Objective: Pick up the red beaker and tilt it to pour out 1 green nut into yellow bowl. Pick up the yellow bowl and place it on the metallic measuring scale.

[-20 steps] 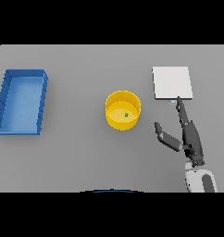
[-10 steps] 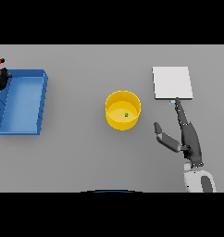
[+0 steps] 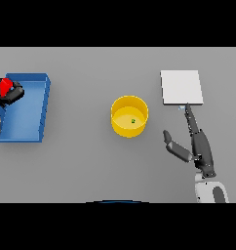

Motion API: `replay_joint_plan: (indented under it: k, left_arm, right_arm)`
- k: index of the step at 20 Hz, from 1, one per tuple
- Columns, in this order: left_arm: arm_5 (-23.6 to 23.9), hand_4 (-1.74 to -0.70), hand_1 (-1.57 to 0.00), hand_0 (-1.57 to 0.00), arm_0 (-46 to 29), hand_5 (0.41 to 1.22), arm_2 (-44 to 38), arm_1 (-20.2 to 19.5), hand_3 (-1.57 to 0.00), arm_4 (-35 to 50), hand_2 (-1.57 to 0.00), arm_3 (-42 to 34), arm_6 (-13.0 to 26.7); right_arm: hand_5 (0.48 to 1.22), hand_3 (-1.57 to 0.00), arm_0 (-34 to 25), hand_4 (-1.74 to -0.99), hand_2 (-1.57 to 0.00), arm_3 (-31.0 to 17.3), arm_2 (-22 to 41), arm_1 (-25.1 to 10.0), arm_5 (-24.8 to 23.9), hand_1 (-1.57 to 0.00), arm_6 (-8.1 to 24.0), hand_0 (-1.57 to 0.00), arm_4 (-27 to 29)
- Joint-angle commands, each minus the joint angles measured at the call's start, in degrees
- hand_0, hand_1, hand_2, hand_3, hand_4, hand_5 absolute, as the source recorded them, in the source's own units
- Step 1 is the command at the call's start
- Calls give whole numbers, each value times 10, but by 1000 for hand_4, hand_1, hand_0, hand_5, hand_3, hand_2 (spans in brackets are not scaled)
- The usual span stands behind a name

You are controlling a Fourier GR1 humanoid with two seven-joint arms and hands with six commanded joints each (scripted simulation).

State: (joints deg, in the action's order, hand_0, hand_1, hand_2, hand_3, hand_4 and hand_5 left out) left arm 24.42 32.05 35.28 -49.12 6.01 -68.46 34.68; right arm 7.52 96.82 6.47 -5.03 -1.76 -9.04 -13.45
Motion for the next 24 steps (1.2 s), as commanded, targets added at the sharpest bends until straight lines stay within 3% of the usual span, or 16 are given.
replay_joint_plan:
  k: [1,4,8,11,15,16,19,24]
  left_arm:
    - [-32,-1120,-944,-1166,-12,778,3,-10,-903,20,-959,-17,2]
    - [-83,-916,-483,-596,-4,723,18,-39,-462,58,-490,-34,2]
    - [-92,-815,-197,-244,-11,684,19,-44,-189,75,-200,-49,0]
    - [-79,-791,-100,-124,-6,674,14,-38,-96,75,-102,-48,-10]
    - [-69,-786,-41,-50,5,671,-2,-37,-39,78,-41,-43,-32]
    - [-66,-781,-32,-40,3,674,2,-34,-31,75,-33,-43,-35]
    - [-65,-779,-16,-20,1,693,1,-28,-15,78,-16,-39,-39]
    - [-63,-794,-5,-6,-3,710,2,-25,-4,83,-5,-43,-41]
  right_arm:
    - [664,1,4,-1187,1,3,0,-1,0,1,-5,1,0]
    - [667,1,6,-1182,1,1,2,-1,-4,1,2,1,-7]
    - [666,1,15,-1187,1,10,4,-2,-4,1,-3,1,-8]
    - [660,1,-4,-1193,1,1,5,2,-7,1,26,1,-13]
    - [662,1,-7,-1198,1,5,19,-6,-17,1,38,1,-53]
    - [677,1,-16,-1175,1,3,25,-10,-3,1,29,1,-49]
    - [709,1,-56,-1202,1,1,35,-51,32,1,24,1,-66]
    - [683,1,-138,-1278,1,-29,79,-118,91,1,58,1,-138]
